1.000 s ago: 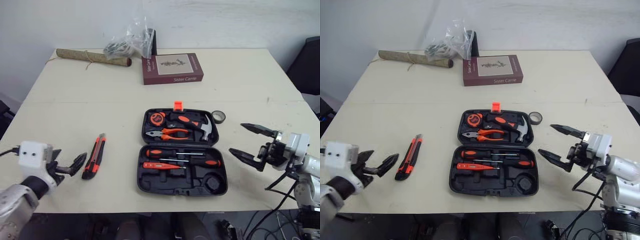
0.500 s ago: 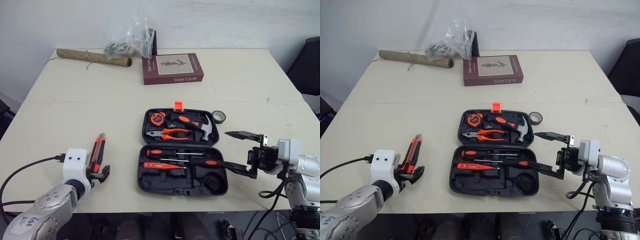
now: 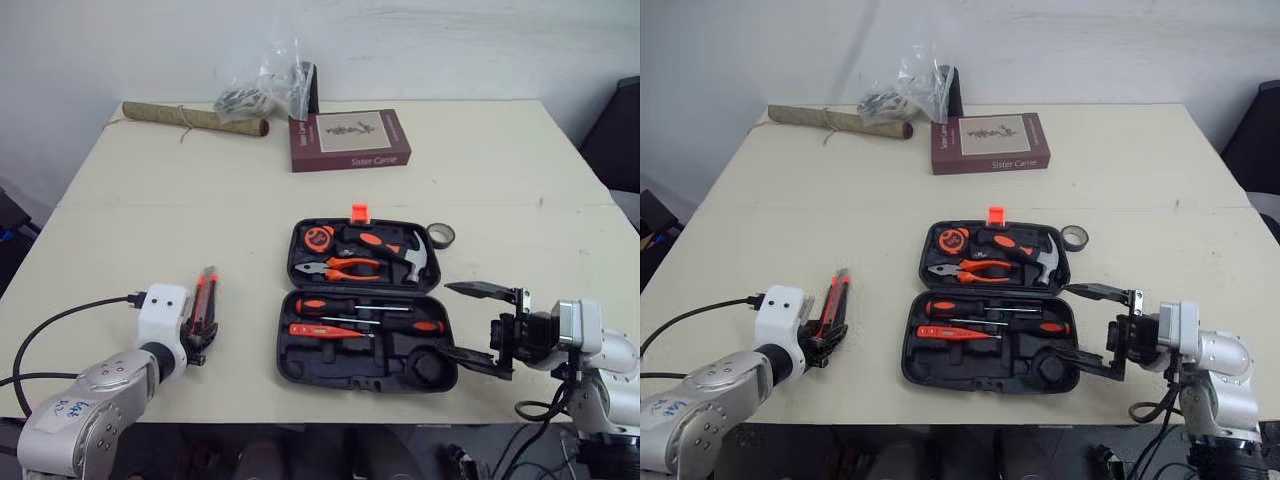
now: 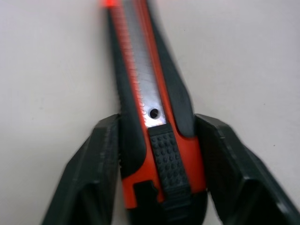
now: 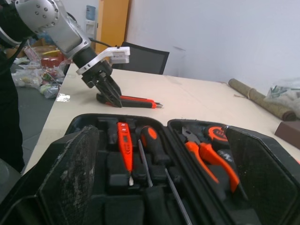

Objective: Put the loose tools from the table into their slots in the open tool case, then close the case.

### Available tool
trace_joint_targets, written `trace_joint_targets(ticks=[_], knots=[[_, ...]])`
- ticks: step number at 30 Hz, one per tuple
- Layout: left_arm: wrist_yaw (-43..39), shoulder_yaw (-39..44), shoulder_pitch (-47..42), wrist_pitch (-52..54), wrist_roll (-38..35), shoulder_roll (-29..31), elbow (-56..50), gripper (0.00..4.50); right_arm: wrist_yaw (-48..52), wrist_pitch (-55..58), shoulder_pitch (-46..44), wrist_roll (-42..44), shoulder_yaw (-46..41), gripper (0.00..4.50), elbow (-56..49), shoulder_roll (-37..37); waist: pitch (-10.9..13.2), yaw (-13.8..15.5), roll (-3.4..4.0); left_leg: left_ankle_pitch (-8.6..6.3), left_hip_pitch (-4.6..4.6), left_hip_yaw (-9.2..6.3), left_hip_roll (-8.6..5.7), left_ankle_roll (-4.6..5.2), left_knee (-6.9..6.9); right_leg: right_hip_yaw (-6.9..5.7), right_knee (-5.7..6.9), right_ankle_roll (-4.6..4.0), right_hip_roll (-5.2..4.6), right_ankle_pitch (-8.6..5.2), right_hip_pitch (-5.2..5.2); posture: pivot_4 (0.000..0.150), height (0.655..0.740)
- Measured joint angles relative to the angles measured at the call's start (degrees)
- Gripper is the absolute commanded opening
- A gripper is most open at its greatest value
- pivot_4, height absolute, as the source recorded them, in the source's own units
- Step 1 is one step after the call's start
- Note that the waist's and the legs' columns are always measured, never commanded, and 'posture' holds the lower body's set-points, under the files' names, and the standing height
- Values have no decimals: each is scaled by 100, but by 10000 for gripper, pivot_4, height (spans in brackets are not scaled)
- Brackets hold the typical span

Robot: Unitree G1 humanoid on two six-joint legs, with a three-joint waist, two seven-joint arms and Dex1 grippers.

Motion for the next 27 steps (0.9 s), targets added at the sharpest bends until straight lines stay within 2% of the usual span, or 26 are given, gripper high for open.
trace_joint_targets(ticks=[3,6,9,10,13,17,22,27], knots=[[-129,-4,-3,-242,33,65,104,15981,8,-54,35,-1,-15,45000,1,0,-3,-2,6,2,2,0,0,-2,-3,0,2,-1,1,0,0,1500,7400],[-759,-63,74,-1403,294,451,407,15981,7,-193,134,-13,-112,45000,78,-9,16,1,-27,4,-11,-5,3,-7,-2,-5,4,-7,4,-3,-13,1500,7400],[-2086,-44,-88,-2893,206,982,341,15981,-28,-290,204,-27,-358,45000,182,-160,20,15,-33,-6,-18,4,-2,7,-1,-5,-19,-7,-8,-3,-8,1500,7400],[-2319,-44,-119,-3104,175,1104,323,15981,-33,-296,228,-32,-406,45000,189,-191,20,11,-33,-8,-19,5,-2,7,-1,-5,-22,-7,-8,-3,-8,1500,7400],[-3841,-141,-213,-4191,-13,1698,343,15981,-90,-288,390,-73,-593,45000,189,-406,20,-3,-32,-12,-17,10,-1,8,-11,-5,-33,-10,-8,-5,-8,1500,7400],[-5689,-994,-739,-5077,-83,2481,578,15981,-136,-238,587,-158,-729,45000,148,-613,25,-14,-23,-9,-13,13,2,3,-12,-2,-27,-13,0,-6,-10,1500,7400],[-6595,-2275,-2025,-5379,143,2470,959,15981,-179,-12,927,-225,-737,45000,-101,-827,26,1,-22,-4,-14,11,-1,7,-8,6,-19,-4,7,-2,-7,1500,7400],[-6799,-3568,-2935,-4730,712,2455,1135,15981,-253,251,1381,-224,-832,45000,-484,-975,27,-12,-23,-5,-18,17,0,9,-10,22,-26,1,18,-1,-10,1500,7400]])
